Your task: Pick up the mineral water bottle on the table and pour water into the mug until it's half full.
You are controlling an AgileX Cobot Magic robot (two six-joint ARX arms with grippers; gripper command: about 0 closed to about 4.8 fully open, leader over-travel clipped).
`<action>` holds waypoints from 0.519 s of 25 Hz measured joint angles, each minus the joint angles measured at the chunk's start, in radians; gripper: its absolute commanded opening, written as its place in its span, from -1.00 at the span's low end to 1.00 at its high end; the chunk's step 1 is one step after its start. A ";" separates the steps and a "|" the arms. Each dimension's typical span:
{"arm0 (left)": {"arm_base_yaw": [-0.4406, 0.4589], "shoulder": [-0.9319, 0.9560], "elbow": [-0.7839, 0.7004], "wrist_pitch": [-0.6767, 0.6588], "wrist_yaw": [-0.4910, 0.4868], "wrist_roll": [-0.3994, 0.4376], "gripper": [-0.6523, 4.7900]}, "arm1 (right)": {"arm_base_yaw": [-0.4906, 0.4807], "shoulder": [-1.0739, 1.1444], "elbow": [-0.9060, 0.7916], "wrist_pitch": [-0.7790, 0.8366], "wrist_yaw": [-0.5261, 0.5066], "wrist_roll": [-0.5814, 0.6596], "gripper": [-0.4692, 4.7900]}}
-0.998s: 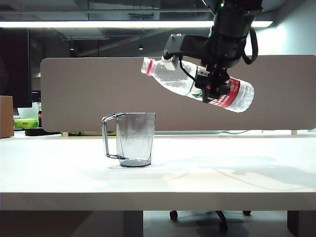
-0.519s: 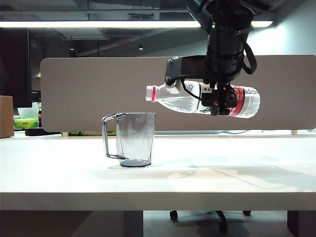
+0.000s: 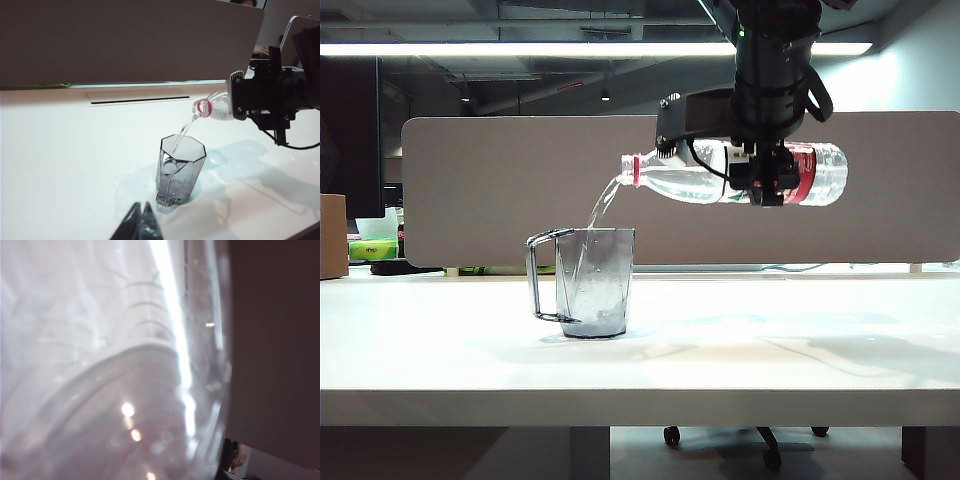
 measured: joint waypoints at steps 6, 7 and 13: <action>0.000 0.000 0.000 0.000 0.000 0.000 -0.78 | 0.000 0.000 0.010 -0.013 0.009 -0.058 0.18; 0.000 0.000 0.000 0.000 0.000 0.000 -0.78 | 0.000 0.000 0.010 -0.015 0.012 -0.062 0.18; 0.000 0.000 0.000 0.000 0.000 0.000 -0.78 | 0.009 0.000 0.010 -0.015 0.024 -0.069 0.18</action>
